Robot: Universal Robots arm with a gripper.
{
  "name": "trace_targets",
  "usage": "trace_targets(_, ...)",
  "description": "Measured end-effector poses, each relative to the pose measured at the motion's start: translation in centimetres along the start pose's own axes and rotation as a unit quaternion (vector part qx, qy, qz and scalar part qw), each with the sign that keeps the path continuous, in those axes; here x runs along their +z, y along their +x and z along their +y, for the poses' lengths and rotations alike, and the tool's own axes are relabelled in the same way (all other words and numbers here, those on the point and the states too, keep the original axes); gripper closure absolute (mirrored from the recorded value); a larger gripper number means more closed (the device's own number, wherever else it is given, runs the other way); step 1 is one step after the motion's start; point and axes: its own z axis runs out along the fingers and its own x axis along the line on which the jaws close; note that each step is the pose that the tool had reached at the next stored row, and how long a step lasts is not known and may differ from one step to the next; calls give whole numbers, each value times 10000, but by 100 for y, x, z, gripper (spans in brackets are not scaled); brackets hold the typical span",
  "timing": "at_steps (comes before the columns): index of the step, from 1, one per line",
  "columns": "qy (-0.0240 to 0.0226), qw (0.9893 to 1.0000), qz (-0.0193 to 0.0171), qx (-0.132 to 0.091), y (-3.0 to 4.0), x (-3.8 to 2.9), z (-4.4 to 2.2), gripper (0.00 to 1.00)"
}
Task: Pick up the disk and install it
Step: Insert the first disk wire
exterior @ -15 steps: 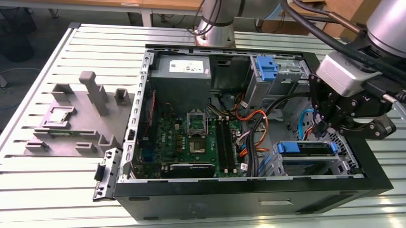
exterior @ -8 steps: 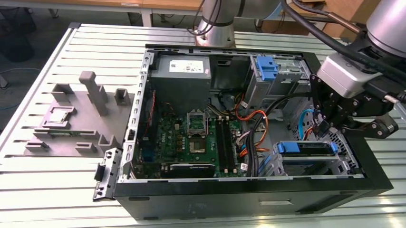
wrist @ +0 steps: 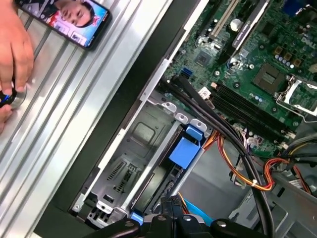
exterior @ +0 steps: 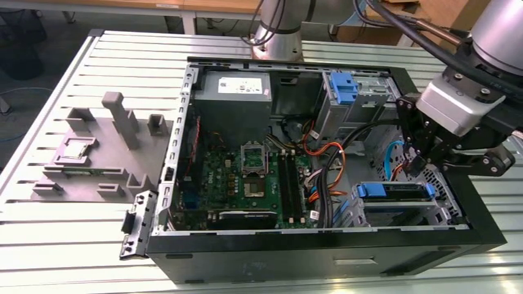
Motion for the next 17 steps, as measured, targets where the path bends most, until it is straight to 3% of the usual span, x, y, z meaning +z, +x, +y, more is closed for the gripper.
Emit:
trace_targets(6,1,10000,6,-16,24,7,-90,90)
trace_targets(11,-25,10000,49,-19,13,11,-166,90)
trace_targets(14,-28,10000,53,-21,0,14,-194,90)
trace_targets(17,-14,9998,49,-197,0,18,-195,90)
